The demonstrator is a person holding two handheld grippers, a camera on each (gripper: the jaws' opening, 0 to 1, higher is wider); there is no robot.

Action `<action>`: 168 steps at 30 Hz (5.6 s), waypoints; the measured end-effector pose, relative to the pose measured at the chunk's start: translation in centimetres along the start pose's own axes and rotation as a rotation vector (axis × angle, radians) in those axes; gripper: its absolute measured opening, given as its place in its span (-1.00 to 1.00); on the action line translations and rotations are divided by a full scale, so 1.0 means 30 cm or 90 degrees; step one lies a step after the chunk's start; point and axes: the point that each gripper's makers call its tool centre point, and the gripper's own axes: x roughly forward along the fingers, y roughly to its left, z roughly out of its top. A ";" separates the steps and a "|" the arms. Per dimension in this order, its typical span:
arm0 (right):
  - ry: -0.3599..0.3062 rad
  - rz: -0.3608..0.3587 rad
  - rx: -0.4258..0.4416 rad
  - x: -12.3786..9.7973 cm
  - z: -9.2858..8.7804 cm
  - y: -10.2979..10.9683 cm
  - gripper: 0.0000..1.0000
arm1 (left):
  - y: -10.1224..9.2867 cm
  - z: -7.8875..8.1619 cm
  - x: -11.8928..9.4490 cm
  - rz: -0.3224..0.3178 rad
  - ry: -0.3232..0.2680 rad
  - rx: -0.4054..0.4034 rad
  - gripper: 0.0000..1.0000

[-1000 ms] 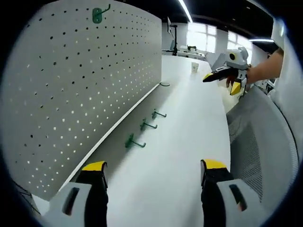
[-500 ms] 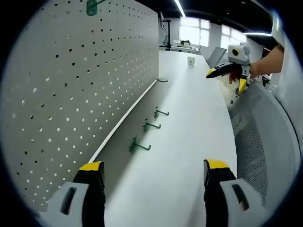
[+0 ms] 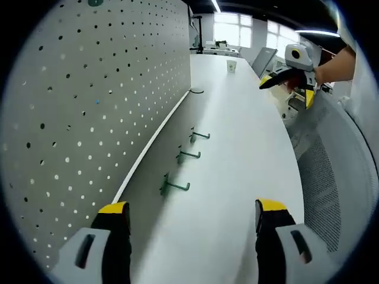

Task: Insert the hook assembly into the mounting plate slot until the hook locks in place.

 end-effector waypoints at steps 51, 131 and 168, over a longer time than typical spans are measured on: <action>0.039 -0.022 0.023 -0.046 -0.059 -0.009 0.55 | 0.054 -0.061 0.219 -0.113 0.159 0.112 0.65; 0.025 -0.052 0.064 -0.066 -0.056 -0.050 0.37 | 0.167 -0.049 0.259 0.000 0.145 0.067 -0.93; -0.025 -0.060 0.073 -0.073 0.021 -0.067 0.38 | 0.135 0.112 0.128 0.081 -0.099 -0.031 -0.96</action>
